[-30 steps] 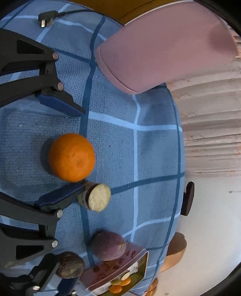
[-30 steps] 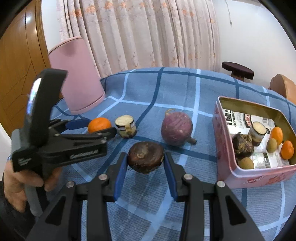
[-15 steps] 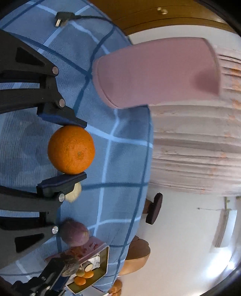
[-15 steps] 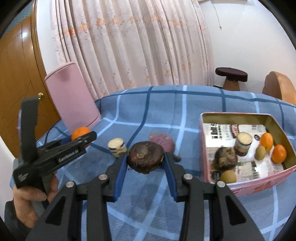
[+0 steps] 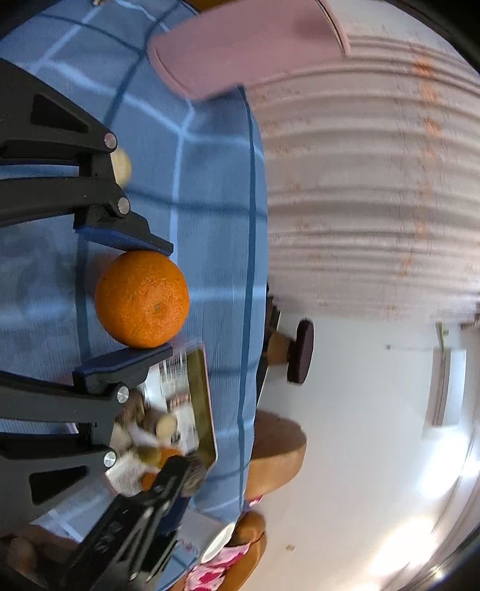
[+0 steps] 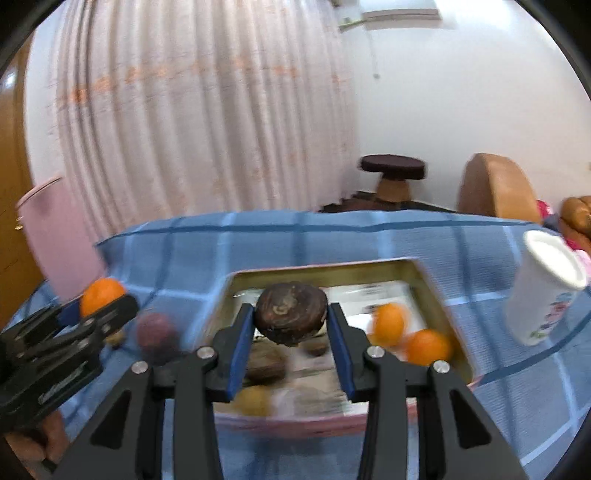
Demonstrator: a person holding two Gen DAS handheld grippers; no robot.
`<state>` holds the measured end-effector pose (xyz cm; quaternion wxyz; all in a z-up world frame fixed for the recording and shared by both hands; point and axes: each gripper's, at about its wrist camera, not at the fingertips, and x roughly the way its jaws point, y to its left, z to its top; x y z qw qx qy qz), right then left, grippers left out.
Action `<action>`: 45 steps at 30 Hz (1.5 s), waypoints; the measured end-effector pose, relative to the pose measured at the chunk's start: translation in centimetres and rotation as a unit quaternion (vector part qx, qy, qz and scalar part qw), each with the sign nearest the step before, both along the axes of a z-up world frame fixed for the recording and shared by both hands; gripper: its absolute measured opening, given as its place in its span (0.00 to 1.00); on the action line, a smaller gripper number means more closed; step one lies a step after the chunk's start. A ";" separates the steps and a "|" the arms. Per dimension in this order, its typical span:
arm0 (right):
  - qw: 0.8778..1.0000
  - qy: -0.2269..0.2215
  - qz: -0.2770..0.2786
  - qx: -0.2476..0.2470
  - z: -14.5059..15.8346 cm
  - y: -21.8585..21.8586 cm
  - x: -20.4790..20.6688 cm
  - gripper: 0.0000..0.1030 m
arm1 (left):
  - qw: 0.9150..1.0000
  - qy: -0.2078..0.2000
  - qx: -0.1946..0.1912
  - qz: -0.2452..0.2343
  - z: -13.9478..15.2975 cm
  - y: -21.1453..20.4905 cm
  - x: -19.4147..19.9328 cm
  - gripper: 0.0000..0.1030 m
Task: Organize fruits
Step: 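Carry both fruits over the pink tin and open the left tool to drop the orange, then open the right tool over the tin to drop the brown fruit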
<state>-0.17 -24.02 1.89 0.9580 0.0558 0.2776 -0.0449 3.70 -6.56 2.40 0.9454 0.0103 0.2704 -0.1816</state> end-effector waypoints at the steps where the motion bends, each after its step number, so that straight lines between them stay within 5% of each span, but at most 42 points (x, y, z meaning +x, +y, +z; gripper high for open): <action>1: 1.000 0.001 -0.008 -0.002 0.0 -0.8 0.1 0.42 | 1.000 0.000 0.003 -0.011 0.1 -1.3 0.0 0.48; 7: 0.999 0.019 -0.036 0.018 -0.7 -5.6 1.1 0.42 | 0.999 0.013 0.018 -0.041 -0.5 -6.4 0.4 0.48; 15: 0.998 0.042 0.000 0.055 -2.0 -6.9 2.8 0.44 | 0.997 0.033 0.052 -0.052 -2.0 -10.6 1.0 0.48; 17: 0.996 0.035 0.008 0.078 -1.9 -7.3 2.7 0.55 | 0.996 0.036 0.063 -0.056 -2.3 -10.9 1.0 0.50; 21: 0.993 -0.014 -0.003 0.114 -0.2 -8.9 0.9 0.62 | 0.997 0.006 0.053 -0.047 -1.5 -10.3 0.2 0.74; 31: 0.975 -0.132 -0.137 0.115 3.6 -13.6 -5.0 0.62 | 1.000 -0.023 0.012 -0.003 0.5 -6.1 -0.3 0.75; 45: 0.997 -0.050 -0.056 0.026 0.8 -4.0 -2.3 0.61 | 0.998 -0.033 0.050 0.037 -0.8 -1.7 -0.7 0.75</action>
